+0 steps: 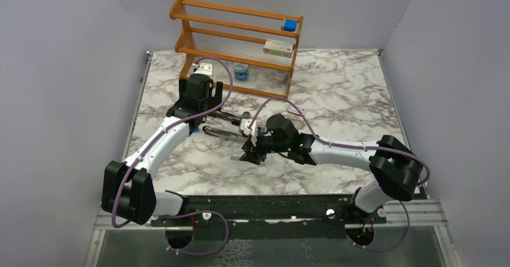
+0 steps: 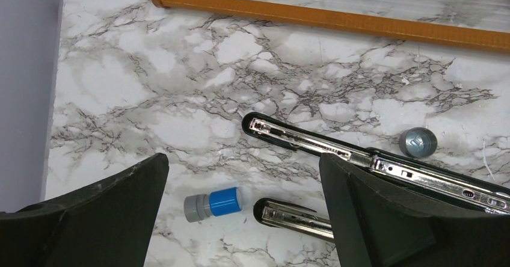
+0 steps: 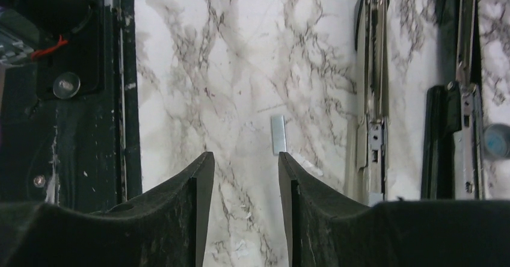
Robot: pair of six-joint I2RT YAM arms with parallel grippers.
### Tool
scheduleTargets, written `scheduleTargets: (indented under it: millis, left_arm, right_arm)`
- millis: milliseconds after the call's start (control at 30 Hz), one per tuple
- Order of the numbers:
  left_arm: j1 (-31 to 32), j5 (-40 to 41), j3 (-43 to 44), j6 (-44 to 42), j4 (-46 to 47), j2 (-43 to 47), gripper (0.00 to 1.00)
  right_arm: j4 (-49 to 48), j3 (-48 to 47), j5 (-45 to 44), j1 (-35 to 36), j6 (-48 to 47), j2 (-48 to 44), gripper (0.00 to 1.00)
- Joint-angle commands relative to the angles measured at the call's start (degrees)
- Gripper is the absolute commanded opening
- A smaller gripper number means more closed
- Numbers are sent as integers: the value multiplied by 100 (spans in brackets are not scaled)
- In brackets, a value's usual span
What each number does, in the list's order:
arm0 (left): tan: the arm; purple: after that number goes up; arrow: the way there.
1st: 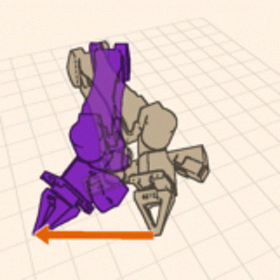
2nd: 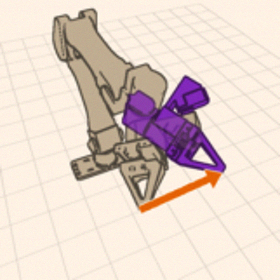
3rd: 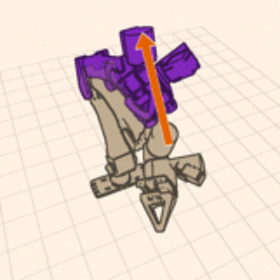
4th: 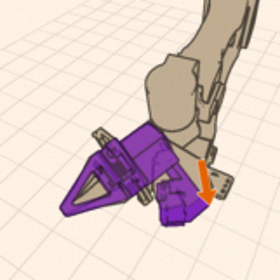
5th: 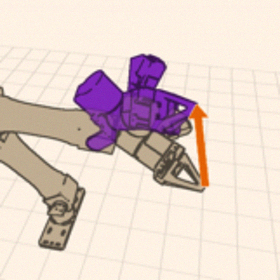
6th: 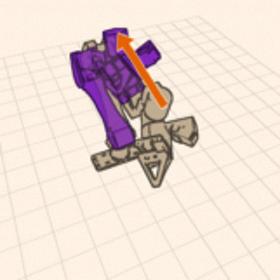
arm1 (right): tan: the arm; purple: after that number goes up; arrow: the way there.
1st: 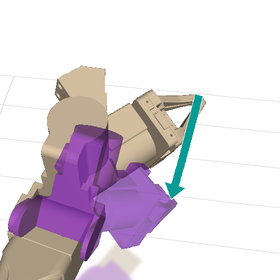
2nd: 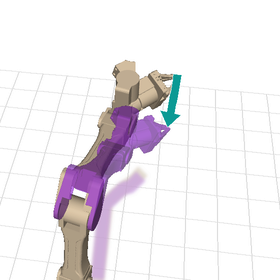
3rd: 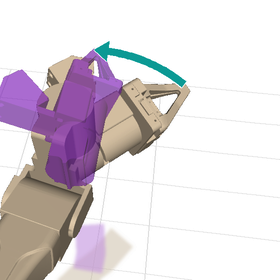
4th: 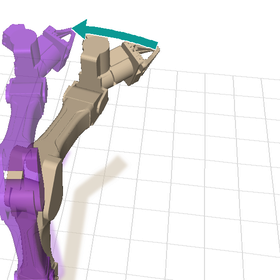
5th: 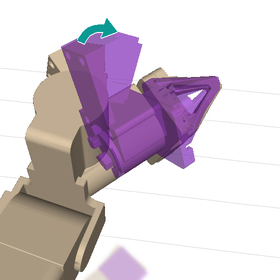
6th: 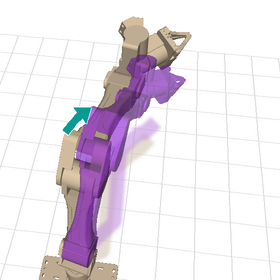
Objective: Load the staples into the stapler
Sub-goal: Place the staple at the center of the board.
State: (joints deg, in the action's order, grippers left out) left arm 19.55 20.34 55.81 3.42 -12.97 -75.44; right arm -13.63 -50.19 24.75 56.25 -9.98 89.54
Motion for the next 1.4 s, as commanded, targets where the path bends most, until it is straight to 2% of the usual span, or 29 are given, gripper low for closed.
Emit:
scheduleTargets:
  millis: [0,200,300,500,633,900,1367]
  left_arm:
    - [-28,96,-40,46,-4,151,99]
    - [-25,54,-31,42,-20,125,99]
    - [-24,75,-35,36,-20,96,99]
    - [-23,65,-29,19,-15,64,99]
    - [-29,84,-40,18,-13,73,99]
    - [-23,35,-38,18,-19,23,99]
    - [-27,-12,-5,21,-36,-94,99]
  right_arm:
    - [-446,376,-309,32,118,-131,47]
    - [-541,548,334,33,-75,-69,44]
    - [-1298,854,429,33,115,38,43]
    - [-2045,855,608,32,40,730,52]
    - [-2527,896,400,33,-155,997,53]
    - [-3004,1019,-105,10,-647,1417,62]
    - [-2957,963,547,-334,-804,1876,61]
